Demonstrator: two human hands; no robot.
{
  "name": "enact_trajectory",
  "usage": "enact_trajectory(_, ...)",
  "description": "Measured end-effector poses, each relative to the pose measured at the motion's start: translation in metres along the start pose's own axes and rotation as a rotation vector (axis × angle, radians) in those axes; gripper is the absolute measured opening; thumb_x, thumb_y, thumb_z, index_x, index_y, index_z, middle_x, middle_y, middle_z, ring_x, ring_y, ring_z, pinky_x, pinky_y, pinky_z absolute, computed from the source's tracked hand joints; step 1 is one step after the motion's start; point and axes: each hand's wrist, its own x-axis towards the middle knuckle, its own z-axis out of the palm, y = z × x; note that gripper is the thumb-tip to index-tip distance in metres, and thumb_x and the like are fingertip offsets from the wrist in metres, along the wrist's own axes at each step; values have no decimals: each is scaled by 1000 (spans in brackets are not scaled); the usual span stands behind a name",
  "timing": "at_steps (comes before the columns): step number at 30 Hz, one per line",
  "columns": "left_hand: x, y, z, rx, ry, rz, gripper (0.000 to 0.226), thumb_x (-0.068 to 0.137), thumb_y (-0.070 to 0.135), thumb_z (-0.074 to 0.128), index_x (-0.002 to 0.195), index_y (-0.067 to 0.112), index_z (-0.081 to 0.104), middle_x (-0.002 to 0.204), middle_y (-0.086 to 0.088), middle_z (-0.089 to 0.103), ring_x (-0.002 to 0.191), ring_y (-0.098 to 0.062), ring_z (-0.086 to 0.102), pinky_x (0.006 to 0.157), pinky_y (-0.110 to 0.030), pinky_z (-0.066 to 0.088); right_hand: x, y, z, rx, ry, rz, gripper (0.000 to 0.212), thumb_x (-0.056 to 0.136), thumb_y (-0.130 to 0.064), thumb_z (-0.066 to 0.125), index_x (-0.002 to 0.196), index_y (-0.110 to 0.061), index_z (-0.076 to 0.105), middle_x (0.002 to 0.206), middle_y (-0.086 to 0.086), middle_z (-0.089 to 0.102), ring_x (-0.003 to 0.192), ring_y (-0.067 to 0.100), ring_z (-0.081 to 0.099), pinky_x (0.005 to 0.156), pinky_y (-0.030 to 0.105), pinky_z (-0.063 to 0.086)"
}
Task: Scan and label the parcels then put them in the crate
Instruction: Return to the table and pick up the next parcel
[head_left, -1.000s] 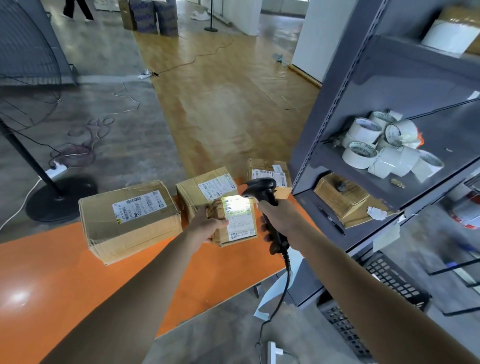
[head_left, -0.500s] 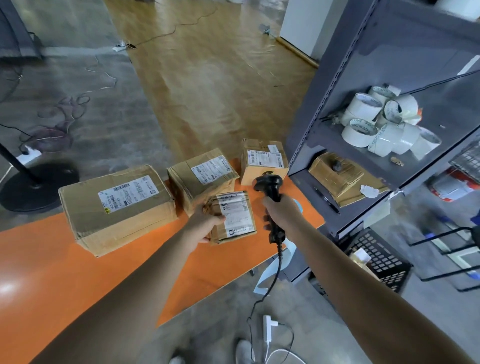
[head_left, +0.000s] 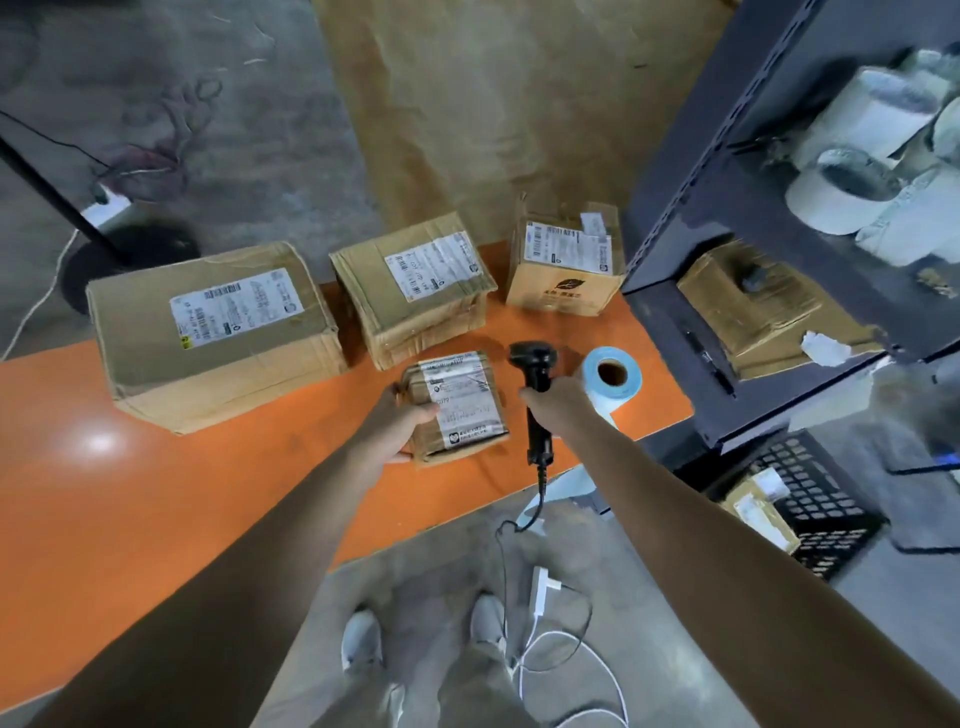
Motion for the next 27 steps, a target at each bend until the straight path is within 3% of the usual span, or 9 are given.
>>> enact_trajectory(2, 4, -3, 0, -25, 13, -17, 57, 92, 25, 64, 142, 27, 36, 137, -5, 54, 122, -30, 53, 97, -49, 47, 12, 3, 1, -72, -23, -19, 29, 96, -32, 56, 85, -6, 53, 69, 5, 49, 60, 18, 49, 51, 27, 36)
enact_trajectory(6, 9, -6, 2, -18, 72, -1, 51, 96, 23, 59, 143, 31, 40, 137, -3, 54, 123, -27, 53, 89, -45, 50, 29, 10, -1, -152, -29, -64, 34, 97, -37, 55, 90, -4, 54, 69, 6, 50, 64, 22, 51, 50, 27, 35)
enact_trajectory(10, 9, -6, 8, 31, 124, 74, 50, 97, 18, 57, 142, 28, 38, 125, -1, 58, 109, -24, 59, 86, -45, 54, 40, 18, -1, -121, -23, -81, 35, 96, -38, 57, 79, -8, 51, 67, 6, 49, 62, 23, 52, 49, 27, 34)
enact_trajectory(12, 4, -6, 11, 103, 167, 139, 54, 97, 19, 55, 145, 28, 32, 114, -2, 59, 92, -24, 61, 71, -38, 54, 42, 21, 0, -125, -10, -97, 37, 95, -40, 58, 84, -5, 55, 71, 9, 53, 70, 28, 55, 52, 29, 36)
enact_trajectory(14, -5, -6, 13, 213, 219, 197, 68, 94, 28, 57, 150, 37, 19, 129, -9, 52, 102, -35, 62, 60, -31, 51, 40, 23, -1, -146, 2, -117, 37, 95, -41, 58, 88, -5, 55, 73, 9, 54, 74, 29, 56, 55, 30, 37)
enact_trajectory(16, -14, -2, 16, 318, 297, 252, 77, 92, 35, 59, 152, 38, 12, 141, -8, 38, 122, -38, 49, 83, -42, 53, 37, 24, -2, -124, 18, -134, 39, 94, -43, 58, 94, -4, 57, 76, 8, 55, 79, 31, 59, 60, 30, 40)
enact_trajectory(18, -24, 5, 23, 436, 368, 357, 76, 92, 35, 59, 154, 33, 15, 140, -7, 36, 132, -32, 35, 104, -49, 38, 31, 24, -5, -104, 38, -150, 43, 94, -45, 58, 108, -5, 58, 90, 10, 61, 88, 32, 62, 67, 32, 43)
enact_trajectory(21, -39, 16, 40, 545, 398, 499, 76, 92, 37, 60, 154, 28, 18, 148, -8, 32, 138, -29, 26, 109, -46, 31, 21, 22, -15, -82, 68, -169, 46, 96, -44, 54, 122, -6, 54, 109, 12, 63, 100, 31, 60, 72, 31, 40)
enact_trajectory(27, -37, 38, 79, 603, 296, 562, 76, 91, 46, 60, 154, 30, 19, 154, -6, 29, 143, -30, 23, 112, -49, 30, 3, 27, -51, -7, 185, -254, 38, 99, -34, 52, 129, -10, 56, 124, 6, 62, 116, 25, 57, 92, 33, 45)
